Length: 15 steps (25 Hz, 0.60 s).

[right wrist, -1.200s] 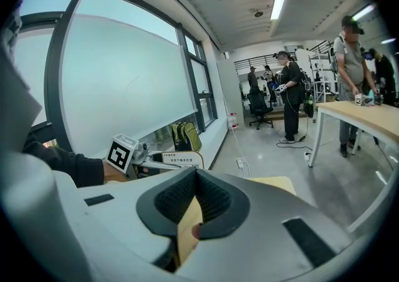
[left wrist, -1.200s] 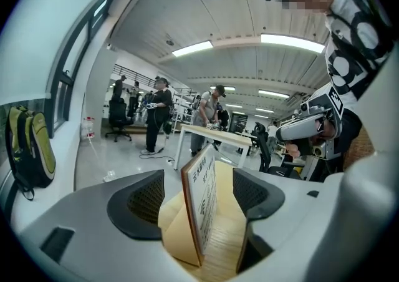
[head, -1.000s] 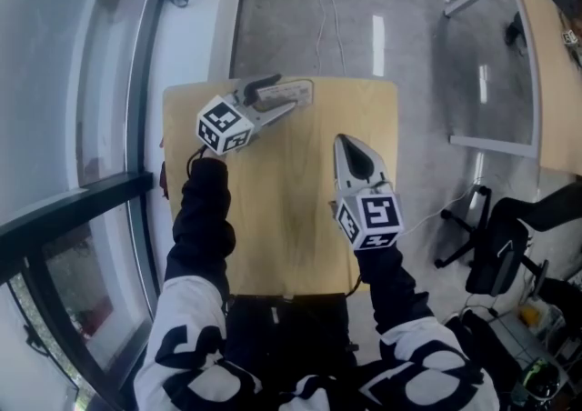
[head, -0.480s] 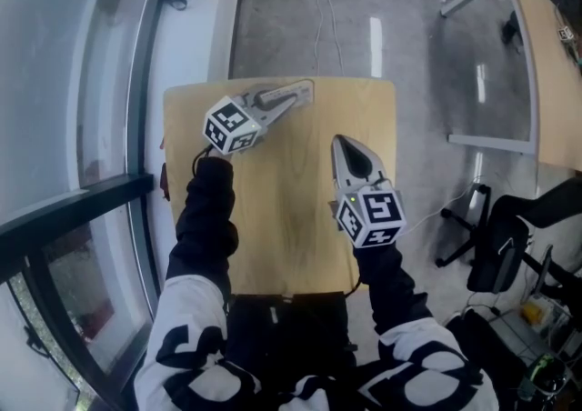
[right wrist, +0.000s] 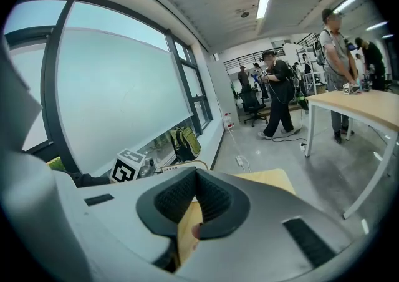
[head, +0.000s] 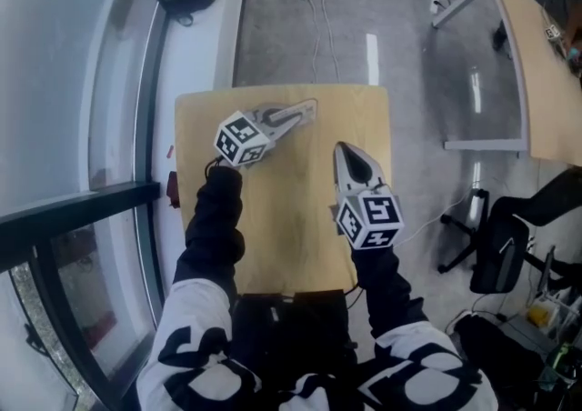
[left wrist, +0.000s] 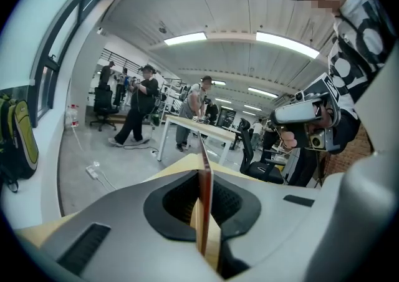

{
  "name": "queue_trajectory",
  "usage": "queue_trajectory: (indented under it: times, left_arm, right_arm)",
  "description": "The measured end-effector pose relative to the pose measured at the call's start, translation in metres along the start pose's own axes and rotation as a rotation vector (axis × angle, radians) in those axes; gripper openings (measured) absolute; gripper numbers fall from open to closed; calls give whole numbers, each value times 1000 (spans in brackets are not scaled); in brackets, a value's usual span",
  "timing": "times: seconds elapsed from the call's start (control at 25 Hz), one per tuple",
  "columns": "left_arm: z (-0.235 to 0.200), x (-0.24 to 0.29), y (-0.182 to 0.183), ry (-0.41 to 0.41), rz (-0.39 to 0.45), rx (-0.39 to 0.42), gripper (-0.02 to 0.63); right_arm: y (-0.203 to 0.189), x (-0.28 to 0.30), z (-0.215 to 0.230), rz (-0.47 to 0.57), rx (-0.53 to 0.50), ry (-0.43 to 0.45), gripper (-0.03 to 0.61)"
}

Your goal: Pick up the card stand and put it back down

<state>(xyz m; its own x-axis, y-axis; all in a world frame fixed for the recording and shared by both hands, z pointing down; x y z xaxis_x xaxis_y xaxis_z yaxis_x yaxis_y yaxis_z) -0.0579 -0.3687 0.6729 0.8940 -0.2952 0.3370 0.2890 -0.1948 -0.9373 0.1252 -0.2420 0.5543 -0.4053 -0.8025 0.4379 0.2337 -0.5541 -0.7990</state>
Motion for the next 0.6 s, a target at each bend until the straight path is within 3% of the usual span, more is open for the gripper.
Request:
queue_trajectory:
  times: [0.4,0.6]
  left_arm:
    - [58,-40,44,50,-22,-89,23]
    - [90,-77,81,81,-21,-55,23]
  right_arm:
    - [12,-51,-38,76,21,-21,20]
    - [17,-76,-67,125,10,-7,20]
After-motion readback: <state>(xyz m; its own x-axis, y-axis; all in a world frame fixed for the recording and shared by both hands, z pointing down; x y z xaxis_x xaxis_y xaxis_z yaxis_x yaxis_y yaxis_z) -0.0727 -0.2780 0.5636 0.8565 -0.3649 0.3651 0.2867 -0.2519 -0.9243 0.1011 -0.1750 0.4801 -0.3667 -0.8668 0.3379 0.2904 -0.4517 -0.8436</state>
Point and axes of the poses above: the fingertips, and each gripper's own axes: x forward along the fingers, z to its right, y out of its top, the point moved 9 cm from there along -x, backward along the fingers, and after that the axes turned 10 degrees about x, right-handed, at the moved point
